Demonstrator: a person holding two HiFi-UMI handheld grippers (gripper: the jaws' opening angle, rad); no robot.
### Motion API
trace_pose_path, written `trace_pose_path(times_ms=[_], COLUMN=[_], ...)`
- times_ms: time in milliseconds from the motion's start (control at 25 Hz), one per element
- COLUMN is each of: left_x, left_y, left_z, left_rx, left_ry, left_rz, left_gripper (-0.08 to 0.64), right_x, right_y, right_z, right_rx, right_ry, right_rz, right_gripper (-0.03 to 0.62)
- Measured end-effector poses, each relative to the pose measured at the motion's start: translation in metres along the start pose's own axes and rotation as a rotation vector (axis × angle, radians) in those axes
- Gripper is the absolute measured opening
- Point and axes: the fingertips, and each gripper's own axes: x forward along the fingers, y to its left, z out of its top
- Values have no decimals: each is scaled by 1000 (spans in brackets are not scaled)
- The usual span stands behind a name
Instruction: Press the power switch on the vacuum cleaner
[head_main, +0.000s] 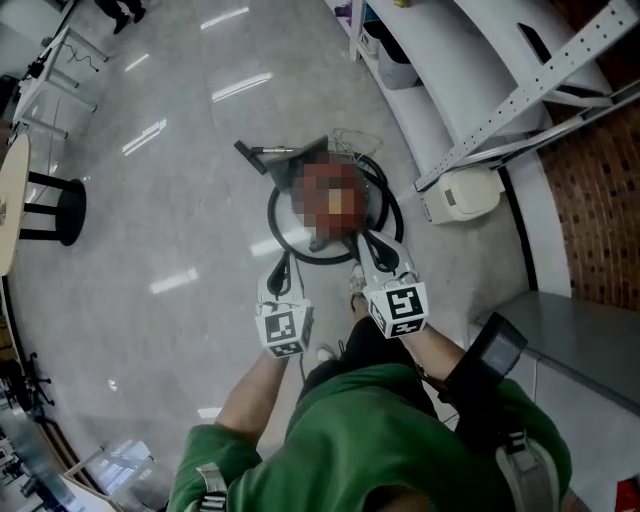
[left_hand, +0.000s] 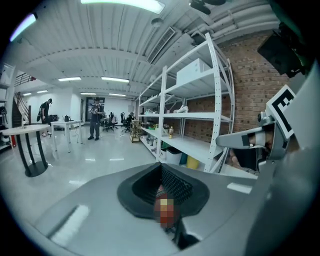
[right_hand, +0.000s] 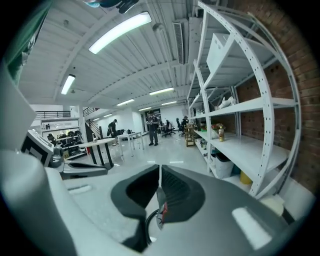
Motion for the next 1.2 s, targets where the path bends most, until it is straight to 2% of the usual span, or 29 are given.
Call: trace_pose_path(times_ms=[240, 600, 880, 1200], left_x=[-52, -134, -195, -252], left_y=[-5, -19, -24, -20], left_z=[30, 64, 57, 44], left_rx=[7, -2, 10, 7], left_ry=[-88, -215, -238, -244], left_rz=[-16, -62, -85, -129], left_gripper=[9, 8, 8, 8], right_x=[-42, -114, -167, -212], right_y=[22, 61, 96, 141], right_z=[31, 53, 45, 34], right_rx=[-28, -59, -68, -67], right_ry=[-72, -158, -202, -199], right_rz=[-26, -35, -59, -90], right_gripper=[12, 6, 5, 5])
